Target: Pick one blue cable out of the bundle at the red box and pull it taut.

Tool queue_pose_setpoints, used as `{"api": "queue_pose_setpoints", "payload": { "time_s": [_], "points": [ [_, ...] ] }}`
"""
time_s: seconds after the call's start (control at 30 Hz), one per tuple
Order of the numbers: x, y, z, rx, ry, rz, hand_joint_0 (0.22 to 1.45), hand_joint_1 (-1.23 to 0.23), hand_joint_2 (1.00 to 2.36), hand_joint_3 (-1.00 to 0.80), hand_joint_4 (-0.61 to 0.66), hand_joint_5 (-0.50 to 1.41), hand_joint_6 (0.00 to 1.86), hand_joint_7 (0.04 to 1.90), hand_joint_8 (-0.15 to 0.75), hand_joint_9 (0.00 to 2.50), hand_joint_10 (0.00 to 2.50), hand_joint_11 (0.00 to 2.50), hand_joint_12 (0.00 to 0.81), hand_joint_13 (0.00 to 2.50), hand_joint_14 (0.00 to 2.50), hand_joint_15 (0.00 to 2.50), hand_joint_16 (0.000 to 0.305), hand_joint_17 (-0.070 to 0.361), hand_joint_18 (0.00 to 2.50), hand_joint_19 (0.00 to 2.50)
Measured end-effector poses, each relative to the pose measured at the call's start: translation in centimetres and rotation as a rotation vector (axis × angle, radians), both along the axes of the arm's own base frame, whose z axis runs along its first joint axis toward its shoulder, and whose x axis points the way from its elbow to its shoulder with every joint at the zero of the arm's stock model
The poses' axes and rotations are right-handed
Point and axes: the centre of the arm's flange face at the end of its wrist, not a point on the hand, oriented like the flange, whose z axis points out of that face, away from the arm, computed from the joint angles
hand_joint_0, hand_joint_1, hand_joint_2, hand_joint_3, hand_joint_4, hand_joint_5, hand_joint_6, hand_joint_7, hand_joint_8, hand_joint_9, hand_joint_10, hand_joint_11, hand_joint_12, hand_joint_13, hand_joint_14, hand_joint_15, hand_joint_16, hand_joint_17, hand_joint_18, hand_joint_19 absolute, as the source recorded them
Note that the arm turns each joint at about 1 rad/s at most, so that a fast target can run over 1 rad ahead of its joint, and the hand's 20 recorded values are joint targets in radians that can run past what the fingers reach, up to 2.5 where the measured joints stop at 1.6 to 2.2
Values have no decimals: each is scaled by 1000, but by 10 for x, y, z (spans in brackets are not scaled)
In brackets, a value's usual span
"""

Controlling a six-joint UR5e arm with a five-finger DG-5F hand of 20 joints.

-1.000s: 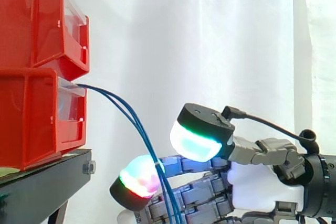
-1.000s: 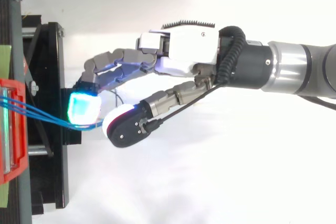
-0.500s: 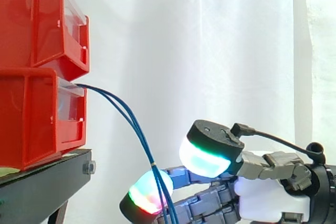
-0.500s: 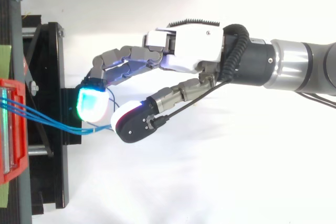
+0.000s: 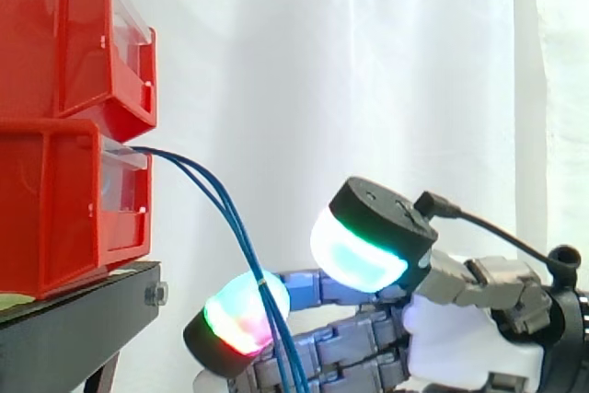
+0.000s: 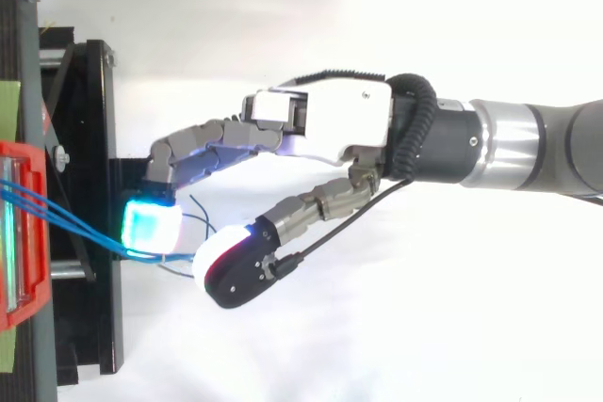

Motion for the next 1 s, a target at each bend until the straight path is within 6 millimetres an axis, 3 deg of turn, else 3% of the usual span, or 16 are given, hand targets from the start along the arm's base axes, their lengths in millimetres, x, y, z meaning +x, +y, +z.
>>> {"api": "queue_pose_setpoints", "payload": {
  "time_s": [0.17,1.0],
  "points": [
    [4,3,-10,23,-28,8,572,-665,1002,-482,343,-114,502,1056,331,565,3,140,368,431,6,173,53,120,391,294],
    [7,5,-15,29,-59,12,589,-684,1002,-475,333,-116,502,1059,325,557,3,141,366,432,6,174,53,119,399,294]
  ]
}}
